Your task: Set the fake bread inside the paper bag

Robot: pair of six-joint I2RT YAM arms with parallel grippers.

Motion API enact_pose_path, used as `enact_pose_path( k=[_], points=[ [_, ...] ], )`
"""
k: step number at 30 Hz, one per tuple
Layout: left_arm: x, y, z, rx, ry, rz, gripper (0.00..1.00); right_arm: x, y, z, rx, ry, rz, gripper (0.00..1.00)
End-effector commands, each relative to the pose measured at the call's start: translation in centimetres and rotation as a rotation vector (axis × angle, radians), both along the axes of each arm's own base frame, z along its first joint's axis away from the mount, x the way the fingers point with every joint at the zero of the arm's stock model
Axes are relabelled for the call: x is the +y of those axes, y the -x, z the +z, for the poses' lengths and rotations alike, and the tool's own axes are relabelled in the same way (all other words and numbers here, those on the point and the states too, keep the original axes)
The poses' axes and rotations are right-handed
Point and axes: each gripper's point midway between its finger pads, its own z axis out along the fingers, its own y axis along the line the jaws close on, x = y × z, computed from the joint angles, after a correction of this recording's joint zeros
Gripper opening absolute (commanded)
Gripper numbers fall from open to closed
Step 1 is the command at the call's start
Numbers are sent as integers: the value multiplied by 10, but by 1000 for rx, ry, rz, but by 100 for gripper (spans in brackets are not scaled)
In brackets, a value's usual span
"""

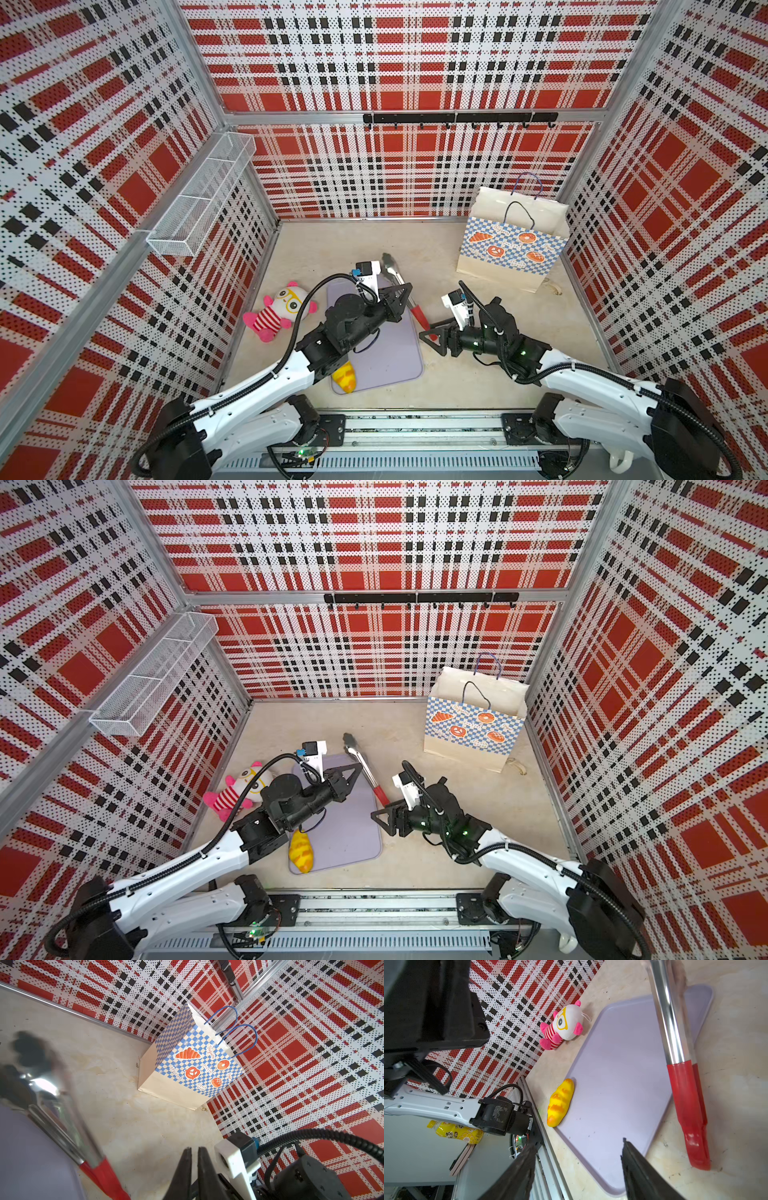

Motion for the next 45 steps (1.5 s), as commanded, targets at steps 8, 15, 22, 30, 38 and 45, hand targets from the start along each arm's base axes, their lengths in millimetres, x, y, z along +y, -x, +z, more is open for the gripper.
enact_pose_path(
  k=[8,15,22,30,38,45],
  points=[
    [14,-12,-29,74,-53,44,42,-35,-38,-19,-152,309,-193,71],
    [33,-13,-98,230,-191,93,82,-26,-63,-61,-91,457,-207,73],
    [52,-6,-111,241,-182,109,88,-34,-95,-85,-68,577,-316,74],
    [61,-2,-111,225,-157,92,90,-36,-129,-119,27,629,-451,73],
    [66,2,-111,215,-156,74,91,-29,-164,-146,81,656,-540,70],
    [74,4,-105,201,-146,88,92,-30,-193,-159,15,792,-586,63]
  ],
)
